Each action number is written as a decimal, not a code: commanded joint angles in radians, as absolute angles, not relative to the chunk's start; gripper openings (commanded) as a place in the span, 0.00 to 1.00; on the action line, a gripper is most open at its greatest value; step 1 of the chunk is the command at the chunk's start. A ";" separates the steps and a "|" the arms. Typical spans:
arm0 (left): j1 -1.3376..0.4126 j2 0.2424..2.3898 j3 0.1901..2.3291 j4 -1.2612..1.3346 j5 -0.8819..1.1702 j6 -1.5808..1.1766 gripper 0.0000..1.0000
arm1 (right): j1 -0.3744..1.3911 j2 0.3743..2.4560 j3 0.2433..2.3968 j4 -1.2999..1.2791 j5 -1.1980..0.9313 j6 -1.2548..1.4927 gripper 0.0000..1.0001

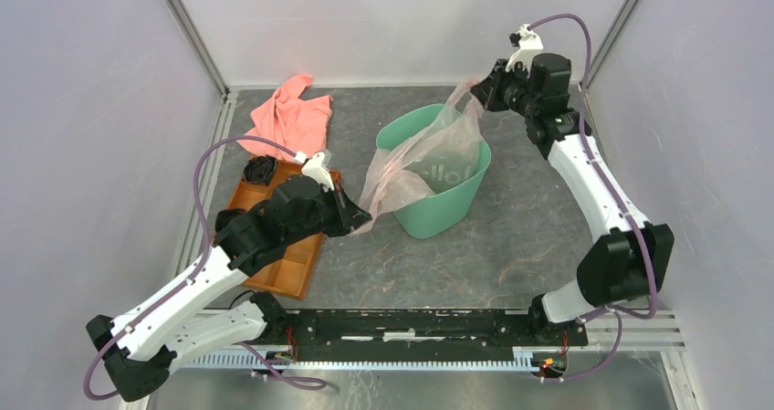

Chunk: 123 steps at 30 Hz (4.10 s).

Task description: Put the trash bags into the trash bin

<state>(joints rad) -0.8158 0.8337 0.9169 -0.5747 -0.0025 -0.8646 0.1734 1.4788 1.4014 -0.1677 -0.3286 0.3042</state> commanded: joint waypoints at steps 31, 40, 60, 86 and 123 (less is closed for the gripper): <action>-0.401 1.015 1.130 -0.579 0.459 -0.585 0.71 | 0.278 1.069 1.249 -0.199 -0.631 0.554 0.84; -0.394 0.993 1.038 -0.463 0.556 -0.648 0.56 | 0.529 1.002 1.058 -0.209 -0.048 0.932 0.90; -0.393 0.909 0.963 -0.419 0.621 -0.703 0.50 | 0.712 1.179 1.102 -0.180 0.175 0.980 0.02; -0.391 1.051 1.038 -0.351 0.521 -0.664 0.02 | 0.712 0.632 0.708 -0.282 -0.099 0.627 0.00; -0.385 1.014 1.079 -0.466 0.370 -0.529 0.72 | 0.712 1.148 1.628 -0.582 0.325 -0.408 0.98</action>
<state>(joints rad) -0.3920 1.0466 1.0824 -0.4358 0.3935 -0.5804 0.7090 1.0168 1.5455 -0.6430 0.2977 -0.2394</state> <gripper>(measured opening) 0.711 0.979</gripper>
